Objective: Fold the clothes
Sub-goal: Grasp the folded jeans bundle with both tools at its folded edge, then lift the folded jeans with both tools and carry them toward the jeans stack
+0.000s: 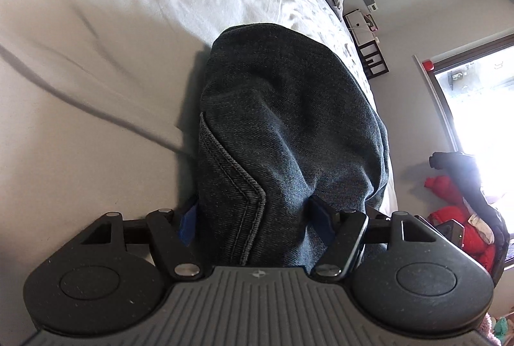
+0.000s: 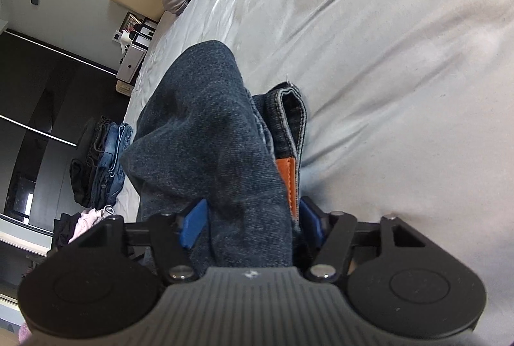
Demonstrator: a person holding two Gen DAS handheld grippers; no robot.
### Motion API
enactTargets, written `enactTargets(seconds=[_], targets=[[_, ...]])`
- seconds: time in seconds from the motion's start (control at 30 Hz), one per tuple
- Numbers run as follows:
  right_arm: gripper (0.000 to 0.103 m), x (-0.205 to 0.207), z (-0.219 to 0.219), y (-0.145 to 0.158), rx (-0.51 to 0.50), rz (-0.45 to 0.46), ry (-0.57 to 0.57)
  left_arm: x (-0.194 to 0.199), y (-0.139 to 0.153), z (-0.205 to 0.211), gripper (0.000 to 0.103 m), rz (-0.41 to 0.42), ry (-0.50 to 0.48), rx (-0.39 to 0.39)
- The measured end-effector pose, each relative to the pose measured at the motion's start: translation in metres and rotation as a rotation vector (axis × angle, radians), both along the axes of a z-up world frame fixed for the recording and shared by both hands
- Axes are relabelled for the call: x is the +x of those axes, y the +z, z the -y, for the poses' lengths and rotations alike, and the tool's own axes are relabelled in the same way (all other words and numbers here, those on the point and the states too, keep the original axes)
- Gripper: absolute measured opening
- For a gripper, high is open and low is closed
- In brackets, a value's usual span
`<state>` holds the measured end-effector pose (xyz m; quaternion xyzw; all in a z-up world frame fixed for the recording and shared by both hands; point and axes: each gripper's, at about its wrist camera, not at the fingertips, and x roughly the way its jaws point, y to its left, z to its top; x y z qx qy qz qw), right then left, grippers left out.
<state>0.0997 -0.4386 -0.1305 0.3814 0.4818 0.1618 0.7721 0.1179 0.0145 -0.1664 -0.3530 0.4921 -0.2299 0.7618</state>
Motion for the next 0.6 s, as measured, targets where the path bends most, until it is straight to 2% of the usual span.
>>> enactTargets(seconds=[0.1, 0.27, 0.47, 0.6], targets=[[0.062, 0.002, -0.003, 0.001, 0.003, -0.009, -0.008, 0.0, 0.0, -0.002, 0.063, 0.005, 0.007, -0.007], [0.06, 0.004, -0.011, 0.006, 0.008, -0.003, -0.014, -0.001, 0.008, -0.009, 0.052, 0.029, 0.01, -0.012], [0.048, 0.013, -0.041, 0.017, 0.037, 0.047, 0.019, -0.008, 0.025, -0.042, 0.05, 0.055, 0.072, 0.016], [0.047, 0.024, -0.075, 0.027, 0.031, 0.047, 0.081, -0.02, 0.033, -0.071, 0.049, 0.071, 0.112, 0.031]])
